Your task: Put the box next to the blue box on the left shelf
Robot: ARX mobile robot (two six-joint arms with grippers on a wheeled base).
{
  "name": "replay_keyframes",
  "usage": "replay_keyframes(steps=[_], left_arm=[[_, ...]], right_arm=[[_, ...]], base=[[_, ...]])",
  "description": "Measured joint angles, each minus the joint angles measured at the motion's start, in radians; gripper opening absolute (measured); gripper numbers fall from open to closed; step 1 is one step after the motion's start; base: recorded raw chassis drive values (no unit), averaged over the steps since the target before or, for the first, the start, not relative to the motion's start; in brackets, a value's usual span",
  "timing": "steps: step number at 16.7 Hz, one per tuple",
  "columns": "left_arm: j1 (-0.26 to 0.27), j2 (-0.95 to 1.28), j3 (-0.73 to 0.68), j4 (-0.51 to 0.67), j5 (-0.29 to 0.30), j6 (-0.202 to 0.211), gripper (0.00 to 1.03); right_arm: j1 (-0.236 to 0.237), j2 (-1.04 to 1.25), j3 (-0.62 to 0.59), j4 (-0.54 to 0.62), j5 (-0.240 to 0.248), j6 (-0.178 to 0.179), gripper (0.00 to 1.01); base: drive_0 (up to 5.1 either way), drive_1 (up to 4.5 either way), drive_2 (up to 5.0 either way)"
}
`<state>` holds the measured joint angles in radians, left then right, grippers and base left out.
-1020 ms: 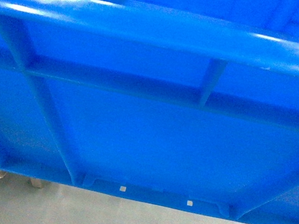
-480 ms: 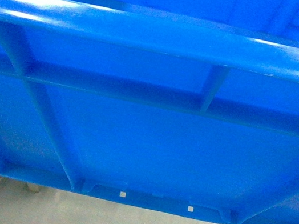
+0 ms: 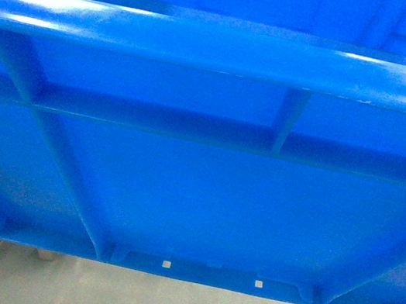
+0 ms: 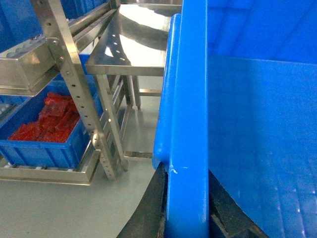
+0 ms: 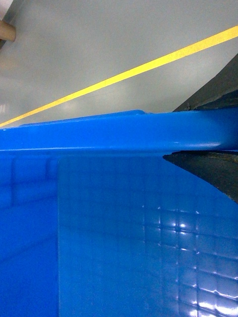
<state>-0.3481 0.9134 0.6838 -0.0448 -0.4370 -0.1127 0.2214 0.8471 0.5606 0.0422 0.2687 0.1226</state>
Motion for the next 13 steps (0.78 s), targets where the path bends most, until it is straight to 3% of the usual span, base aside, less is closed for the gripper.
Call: replay_keyframes(steps=[13], left_arm=[[0.0, 0.0, 0.0, 0.0, 0.0, 0.0, 0.09]], right_arm=[[0.0, 0.0, 0.0, 0.0, 0.0, 0.0, 0.1]], base=[[0.0, 0.0, 0.0]])
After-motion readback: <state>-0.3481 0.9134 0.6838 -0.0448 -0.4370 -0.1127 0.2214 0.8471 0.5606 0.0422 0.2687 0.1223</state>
